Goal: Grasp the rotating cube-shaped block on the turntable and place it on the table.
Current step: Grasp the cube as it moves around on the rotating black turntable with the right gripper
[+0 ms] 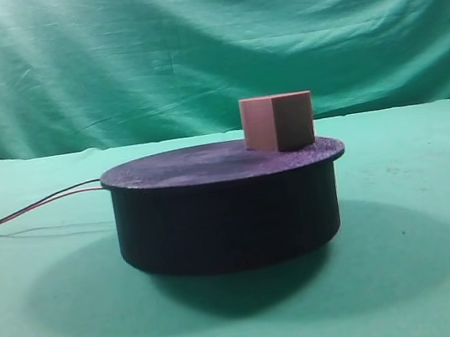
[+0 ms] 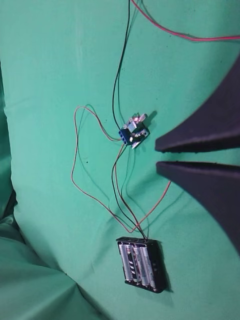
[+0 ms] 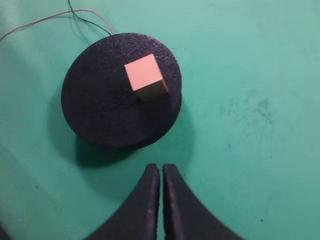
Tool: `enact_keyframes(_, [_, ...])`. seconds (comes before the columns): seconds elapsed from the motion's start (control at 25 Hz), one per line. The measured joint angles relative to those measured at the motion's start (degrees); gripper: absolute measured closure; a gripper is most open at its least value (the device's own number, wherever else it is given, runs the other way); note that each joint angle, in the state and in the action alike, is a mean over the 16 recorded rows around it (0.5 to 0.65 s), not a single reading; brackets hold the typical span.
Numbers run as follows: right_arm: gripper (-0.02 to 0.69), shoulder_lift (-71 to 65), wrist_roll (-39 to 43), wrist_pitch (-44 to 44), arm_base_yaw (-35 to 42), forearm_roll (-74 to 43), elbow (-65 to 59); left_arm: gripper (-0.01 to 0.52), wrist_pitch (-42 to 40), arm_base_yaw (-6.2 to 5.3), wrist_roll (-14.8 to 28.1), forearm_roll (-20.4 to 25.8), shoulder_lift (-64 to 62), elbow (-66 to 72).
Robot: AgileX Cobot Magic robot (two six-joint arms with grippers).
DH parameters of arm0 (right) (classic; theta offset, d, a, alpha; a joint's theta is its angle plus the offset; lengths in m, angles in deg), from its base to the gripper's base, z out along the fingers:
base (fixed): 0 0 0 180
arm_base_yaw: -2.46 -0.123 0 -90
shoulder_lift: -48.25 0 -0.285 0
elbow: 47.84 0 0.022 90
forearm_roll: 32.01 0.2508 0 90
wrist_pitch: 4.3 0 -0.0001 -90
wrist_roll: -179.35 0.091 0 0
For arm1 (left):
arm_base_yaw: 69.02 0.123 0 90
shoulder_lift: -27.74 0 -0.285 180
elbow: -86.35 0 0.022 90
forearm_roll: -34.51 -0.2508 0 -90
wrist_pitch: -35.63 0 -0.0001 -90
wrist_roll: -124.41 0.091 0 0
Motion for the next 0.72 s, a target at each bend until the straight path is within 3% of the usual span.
enact_keyframes(0.12, [0.639,-6.9,1.2,-2.6,-5.3,-1.6,3.1,0.514,0.0,0.00,0.0,0.0,0.0,0.0])
enact_keyframes(0.24, [0.574,-13.1,2.5,-4.9,-9.5,-2.6,6.2,0.514,0.0,0.00,0.0,0.0,0.0,0.0])
enact_keyframes(0.72, [0.116,-32.1,3.5,-8.2,-14.8,-2.9,18.3,0.514,0.0,0.00,0.0,0.0,0.0,0.0])
